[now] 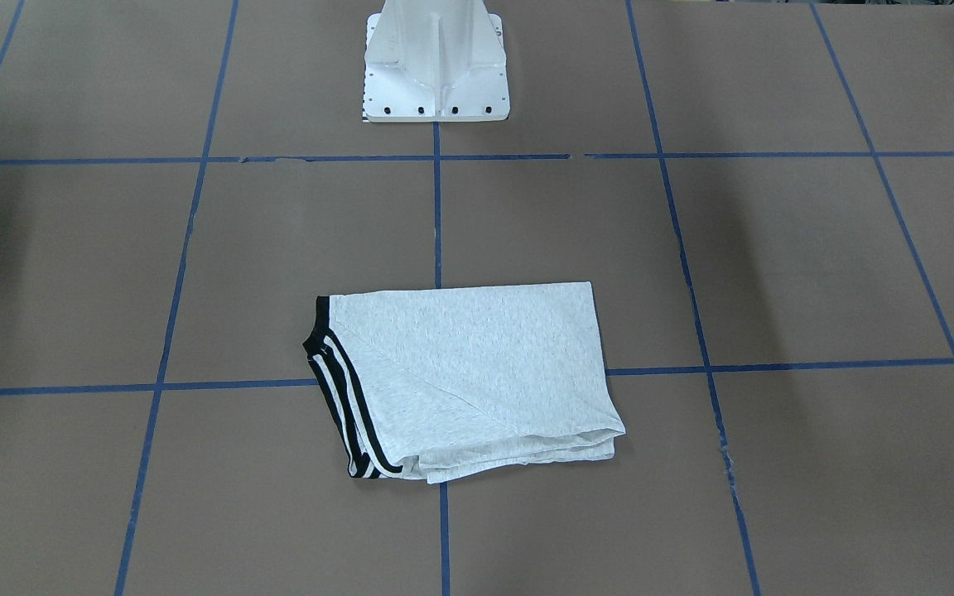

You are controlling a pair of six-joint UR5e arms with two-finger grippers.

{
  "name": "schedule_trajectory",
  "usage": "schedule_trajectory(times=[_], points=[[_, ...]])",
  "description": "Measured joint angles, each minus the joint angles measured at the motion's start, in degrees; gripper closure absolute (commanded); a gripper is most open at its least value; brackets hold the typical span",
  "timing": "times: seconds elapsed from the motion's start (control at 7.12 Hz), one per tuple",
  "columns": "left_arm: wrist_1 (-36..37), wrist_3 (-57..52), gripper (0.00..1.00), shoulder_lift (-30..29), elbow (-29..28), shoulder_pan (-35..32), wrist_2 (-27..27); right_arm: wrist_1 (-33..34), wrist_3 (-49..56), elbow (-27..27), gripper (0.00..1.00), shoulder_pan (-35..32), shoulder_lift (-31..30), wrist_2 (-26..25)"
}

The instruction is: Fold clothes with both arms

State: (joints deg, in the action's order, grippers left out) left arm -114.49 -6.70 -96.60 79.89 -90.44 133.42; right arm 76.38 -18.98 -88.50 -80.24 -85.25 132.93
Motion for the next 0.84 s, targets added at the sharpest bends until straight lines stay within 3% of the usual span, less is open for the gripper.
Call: schedule_trajectory(times=[0.84], points=[[-0.01, -0.07, 0.0, 0.07, -0.71, 0.14, 0.3, -0.26, 0.0, 0.25, 0.0, 0.0, 0.19, -0.84]])
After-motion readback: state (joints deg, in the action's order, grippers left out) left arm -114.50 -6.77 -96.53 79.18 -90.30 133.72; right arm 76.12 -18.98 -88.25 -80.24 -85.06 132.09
